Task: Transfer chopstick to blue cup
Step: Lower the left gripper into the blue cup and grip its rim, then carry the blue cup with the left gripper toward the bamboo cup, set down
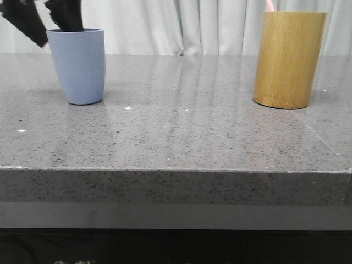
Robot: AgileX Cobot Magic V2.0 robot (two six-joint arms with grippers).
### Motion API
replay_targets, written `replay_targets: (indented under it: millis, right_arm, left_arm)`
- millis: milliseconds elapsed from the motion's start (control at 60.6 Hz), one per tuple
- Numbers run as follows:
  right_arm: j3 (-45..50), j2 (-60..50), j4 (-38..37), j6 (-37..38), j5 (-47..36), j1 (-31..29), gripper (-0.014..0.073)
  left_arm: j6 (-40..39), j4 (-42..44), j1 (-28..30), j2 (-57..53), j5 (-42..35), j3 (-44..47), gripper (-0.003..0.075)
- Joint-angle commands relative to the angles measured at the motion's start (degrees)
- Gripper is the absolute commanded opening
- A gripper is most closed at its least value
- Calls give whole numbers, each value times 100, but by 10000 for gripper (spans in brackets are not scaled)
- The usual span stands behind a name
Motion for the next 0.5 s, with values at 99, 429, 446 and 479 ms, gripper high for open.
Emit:
replay_targets:
  millis: [99,429,446,479]
  right_arm:
    - [-195,40,-25,-46,-401,-32,655]
    - [-195,40,-25,-46,-401,-32,655]
    - [-195,40,-25,-46,-401,-32,655]
    - [-195,40,-25,-46,-401,-32,655]
  left_arm:
    - [47,-26,-58,-73,-153,-287,367]
    - [243,-52,-73,-60,-112,-371,-16]
    - [259,-52,-86,-60,-110,-400,-18]
    - [259,-52,-113,-60,-99,-489,-18]
